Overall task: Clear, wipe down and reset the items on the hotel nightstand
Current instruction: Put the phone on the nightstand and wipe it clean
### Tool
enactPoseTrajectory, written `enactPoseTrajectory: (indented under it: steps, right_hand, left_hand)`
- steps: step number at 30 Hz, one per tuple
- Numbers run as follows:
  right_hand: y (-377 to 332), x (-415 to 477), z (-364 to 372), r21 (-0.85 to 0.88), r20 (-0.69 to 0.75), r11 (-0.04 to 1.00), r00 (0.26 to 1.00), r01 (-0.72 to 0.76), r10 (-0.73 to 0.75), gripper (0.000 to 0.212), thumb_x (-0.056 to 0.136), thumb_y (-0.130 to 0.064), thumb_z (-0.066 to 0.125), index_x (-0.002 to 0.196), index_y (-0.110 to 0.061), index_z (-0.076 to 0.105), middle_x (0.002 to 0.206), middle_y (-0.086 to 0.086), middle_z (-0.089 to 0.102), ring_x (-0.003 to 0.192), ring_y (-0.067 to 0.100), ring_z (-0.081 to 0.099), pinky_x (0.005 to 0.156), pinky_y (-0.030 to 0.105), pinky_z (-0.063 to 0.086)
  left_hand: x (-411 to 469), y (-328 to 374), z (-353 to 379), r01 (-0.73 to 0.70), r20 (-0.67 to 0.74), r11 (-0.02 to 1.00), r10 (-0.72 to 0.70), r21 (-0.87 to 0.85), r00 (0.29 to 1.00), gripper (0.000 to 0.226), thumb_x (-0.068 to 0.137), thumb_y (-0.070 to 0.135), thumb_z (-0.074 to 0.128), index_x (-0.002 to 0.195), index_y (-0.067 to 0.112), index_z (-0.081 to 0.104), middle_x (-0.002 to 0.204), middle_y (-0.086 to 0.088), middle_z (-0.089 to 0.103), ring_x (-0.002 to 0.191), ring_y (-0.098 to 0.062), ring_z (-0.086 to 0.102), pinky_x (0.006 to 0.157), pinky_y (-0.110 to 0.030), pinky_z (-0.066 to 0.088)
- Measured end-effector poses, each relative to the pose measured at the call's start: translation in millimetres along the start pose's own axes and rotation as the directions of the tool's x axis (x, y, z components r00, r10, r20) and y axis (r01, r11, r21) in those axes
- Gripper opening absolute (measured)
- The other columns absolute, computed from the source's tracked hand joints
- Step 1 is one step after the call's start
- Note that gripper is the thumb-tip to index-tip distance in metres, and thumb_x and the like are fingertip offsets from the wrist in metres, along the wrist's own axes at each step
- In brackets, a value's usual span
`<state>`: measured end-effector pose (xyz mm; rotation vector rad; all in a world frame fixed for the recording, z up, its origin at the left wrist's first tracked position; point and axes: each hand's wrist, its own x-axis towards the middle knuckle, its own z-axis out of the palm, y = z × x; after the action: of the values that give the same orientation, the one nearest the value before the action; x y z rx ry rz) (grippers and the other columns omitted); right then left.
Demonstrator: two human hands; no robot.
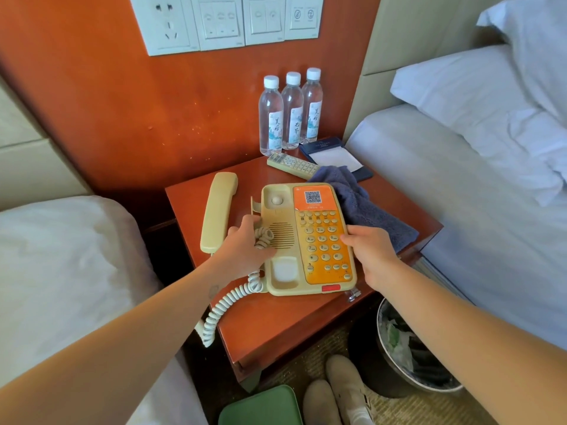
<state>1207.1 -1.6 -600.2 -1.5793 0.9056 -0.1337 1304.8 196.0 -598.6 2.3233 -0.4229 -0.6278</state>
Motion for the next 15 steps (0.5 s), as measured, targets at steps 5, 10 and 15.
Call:
enactPoseTrajectory:
  steps: [5, 10, 15]
  right_hand:
    - [-21, 2, 19, -0.461, -0.085, 0.870, 0.967, 0.176, -0.241, 0.017, 0.088, -0.014, 0.056, 0.090, -0.021, 0.071, 0.096, 0.004, 0.071, 0.096, 0.031, 0.064, 0.088, 0.047, 0.051]
    - [-60, -5, 69, -0.509, 0.026, 0.760, 0.890, 0.404, -0.456, 0.017, 0.087, -0.007, 0.051, 0.081, -0.013, 0.066, 0.085, 0.005, 0.065, 0.090, 0.029, 0.061, 0.072, 0.041, 0.047]
    - [-66, -14, 107, -0.322, 0.215, 0.869, 0.923, 0.376, -0.320, 0.016, 0.087, 0.001, 0.051, 0.086, 0.005, 0.066, 0.092, 0.021, 0.067, 0.096, 0.039, 0.059, 0.079, 0.038, 0.047]
  left_hand:
    - [-1, -1, -18, -0.028, -0.147, 0.984, 0.055, 0.178, 0.988, 0.065, 0.094, 0.047, 0.056, 0.147, 0.026, 0.025, 0.130, -0.011, 0.039, 0.101, -0.022, 0.051, 0.089, -0.033, 0.043]
    - [15, -14, -41, 0.283, -0.430, 0.943, -0.186, 0.175, 0.884, 0.071, 0.093, 0.033, 0.058, 0.149, 0.017, 0.017, 0.145, -0.019, 0.027, 0.132, -0.041, 0.029, 0.109, -0.050, 0.031]
    - [25, -20, -46, 0.362, -0.227, 0.932, -0.358, -0.024, 0.906, 0.065, 0.092, 0.024, 0.065, 0.140, -0.002, 0.030, 0.135, -0.025, 0.047, 0.121, -0.039, 0.049, 0.096, -0.042, 0.041]
